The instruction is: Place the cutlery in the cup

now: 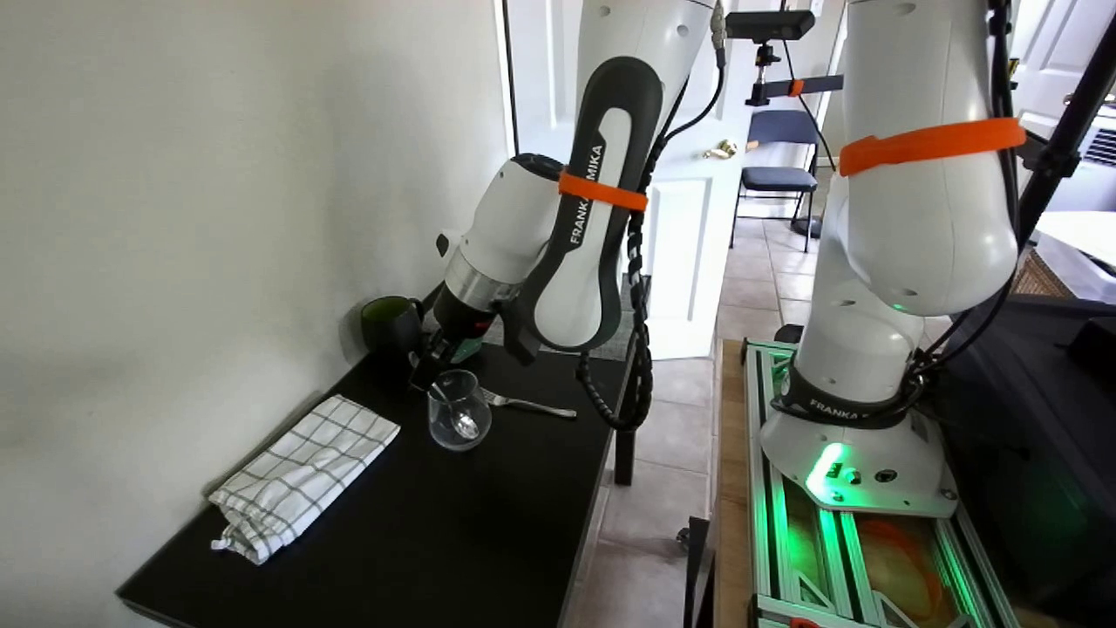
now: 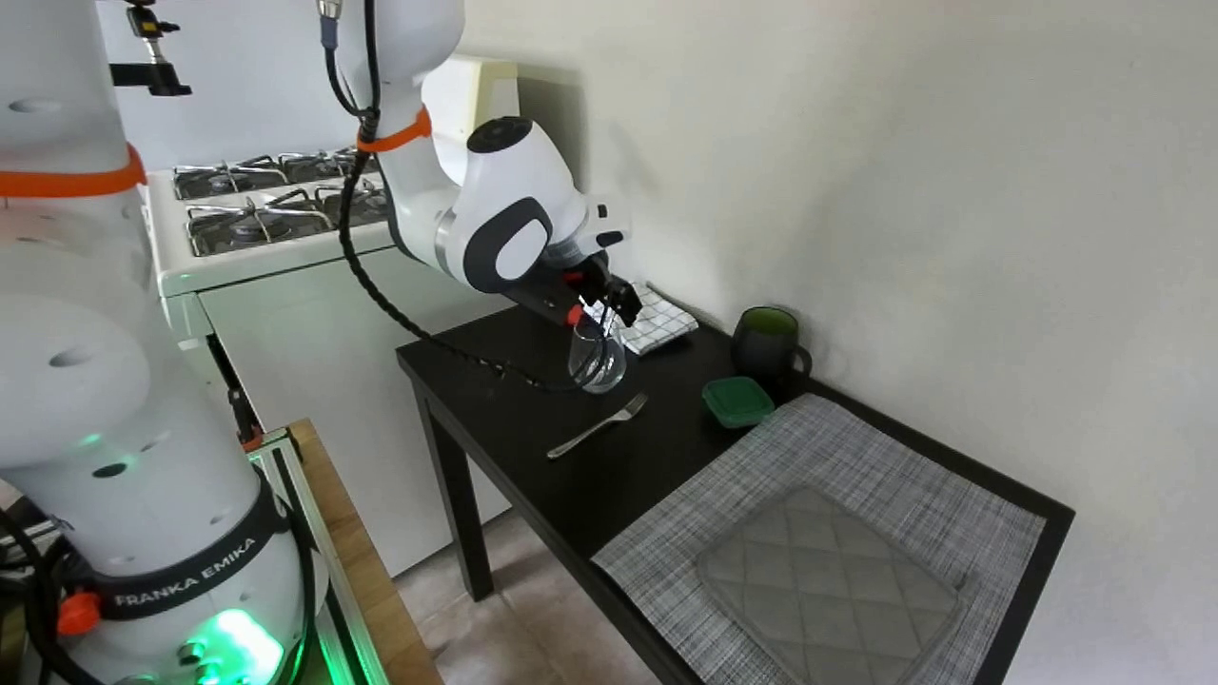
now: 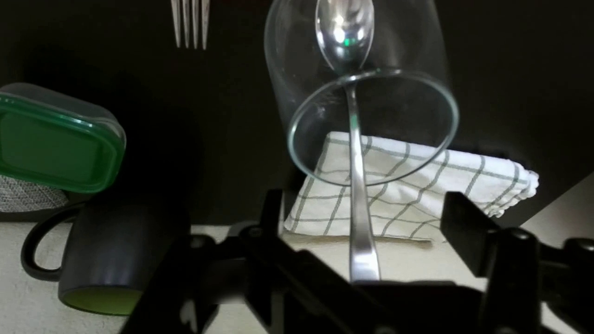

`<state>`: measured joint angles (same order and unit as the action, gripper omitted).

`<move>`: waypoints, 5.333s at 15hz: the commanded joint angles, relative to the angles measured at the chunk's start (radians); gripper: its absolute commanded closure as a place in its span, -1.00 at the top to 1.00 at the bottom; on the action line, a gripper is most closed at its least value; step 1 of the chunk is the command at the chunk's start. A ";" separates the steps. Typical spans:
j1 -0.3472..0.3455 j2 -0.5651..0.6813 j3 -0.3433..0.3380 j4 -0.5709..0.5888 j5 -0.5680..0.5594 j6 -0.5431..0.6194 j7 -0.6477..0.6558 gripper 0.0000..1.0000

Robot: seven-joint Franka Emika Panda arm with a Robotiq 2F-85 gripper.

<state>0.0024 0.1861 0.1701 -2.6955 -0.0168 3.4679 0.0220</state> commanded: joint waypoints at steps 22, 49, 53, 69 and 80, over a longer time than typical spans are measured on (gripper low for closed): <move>-0.142 -0.155 0.020 -0.022 -0.247 -0.244 0.122 1.00; -0.122 -0.221 -0.193 0.202 -0.026 -1.133 -0.255 1.00; -0.083 -0.155 -0.183 0.172 -0.050 -1.052 -0.255 1.00; -0.039 0.047 -0.160 0.160 -0.023 -0.741 -0.201 0.48; -0.017 0.091 -0.150 0.156 -0.029 -0.695 -0.134 0.46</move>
<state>-0.0291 0.2565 0.0213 -2.5271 -0.0480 2.7287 -0.1451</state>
